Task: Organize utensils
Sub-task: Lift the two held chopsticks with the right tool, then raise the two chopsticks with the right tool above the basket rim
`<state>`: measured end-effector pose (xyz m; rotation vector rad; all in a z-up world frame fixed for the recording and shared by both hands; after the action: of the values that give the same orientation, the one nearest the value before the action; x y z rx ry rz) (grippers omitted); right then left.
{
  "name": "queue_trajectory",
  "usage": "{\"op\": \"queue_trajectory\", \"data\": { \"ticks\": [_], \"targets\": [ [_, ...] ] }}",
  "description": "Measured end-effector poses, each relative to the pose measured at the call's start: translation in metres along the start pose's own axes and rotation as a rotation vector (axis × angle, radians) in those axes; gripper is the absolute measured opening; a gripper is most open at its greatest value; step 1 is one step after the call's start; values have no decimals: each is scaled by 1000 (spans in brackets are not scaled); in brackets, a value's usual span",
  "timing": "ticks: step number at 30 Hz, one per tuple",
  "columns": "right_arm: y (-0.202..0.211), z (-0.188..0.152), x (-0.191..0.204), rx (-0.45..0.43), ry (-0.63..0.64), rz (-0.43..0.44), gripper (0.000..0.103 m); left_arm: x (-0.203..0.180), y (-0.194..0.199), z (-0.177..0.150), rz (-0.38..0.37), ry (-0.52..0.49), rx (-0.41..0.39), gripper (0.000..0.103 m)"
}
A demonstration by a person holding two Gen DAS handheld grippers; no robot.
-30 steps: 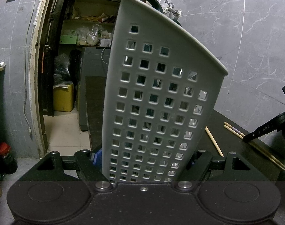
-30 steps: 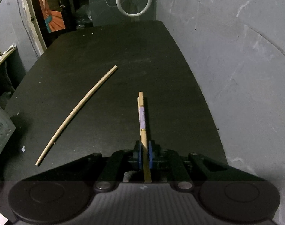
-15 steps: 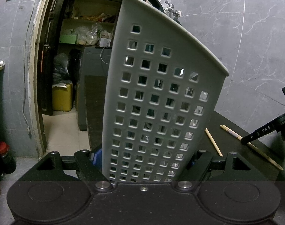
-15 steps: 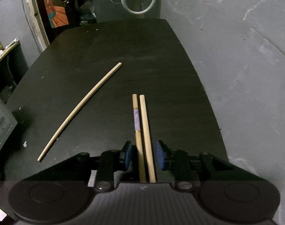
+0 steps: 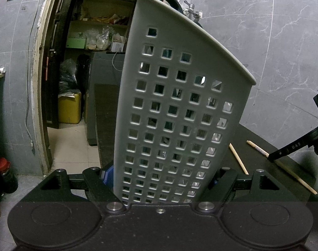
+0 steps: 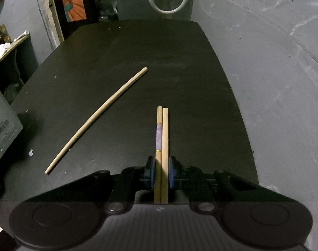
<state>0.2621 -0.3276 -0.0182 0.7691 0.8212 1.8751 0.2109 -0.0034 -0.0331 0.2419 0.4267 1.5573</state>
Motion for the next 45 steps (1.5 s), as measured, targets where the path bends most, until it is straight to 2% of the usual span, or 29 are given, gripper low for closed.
{"op": "queue_trajectory", "data": {
  "ticks": [14,22,28,30,31,37,39,45],
  "targets": [
    [8,-13,14,-2,25,-9,15,0,-3,1,-3,3,1,80],
    [5,-13,17,-6,13,25,15,1,-3,1,-4,4,1,80],
    [1,-7,15,-8,2,50,21,1,-3,1,-3,4,2,80],
    [-2,-5,17,-19,18,42,20,0,-3,1,-1,3,2,80],
    [-3,-5,19,-22,27,38,16,0,-3,1,-1,3,2,80],
    [-4,-3,24,-26,-7,21,14,1,-2,1,-5,6,2,80],
    [-1,1,24,-69,-47,82,14,1,-1,1,-6,7,2,80],
    [7,9,20,-202,-79,169,14,3,0,0,-4,6,1,80]
  ]
}}
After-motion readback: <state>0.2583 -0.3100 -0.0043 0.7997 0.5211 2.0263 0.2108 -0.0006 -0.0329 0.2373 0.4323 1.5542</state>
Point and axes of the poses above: each gripper's, at about its wrist camera, not at the fingertips, and y roughly against the way its jaws point, x to its left, z to its top, the point moved 6 cm from there along -y, roughly the way its jaws point, and after that the axes turned 12 degrees about z, right-handed, at the moved point
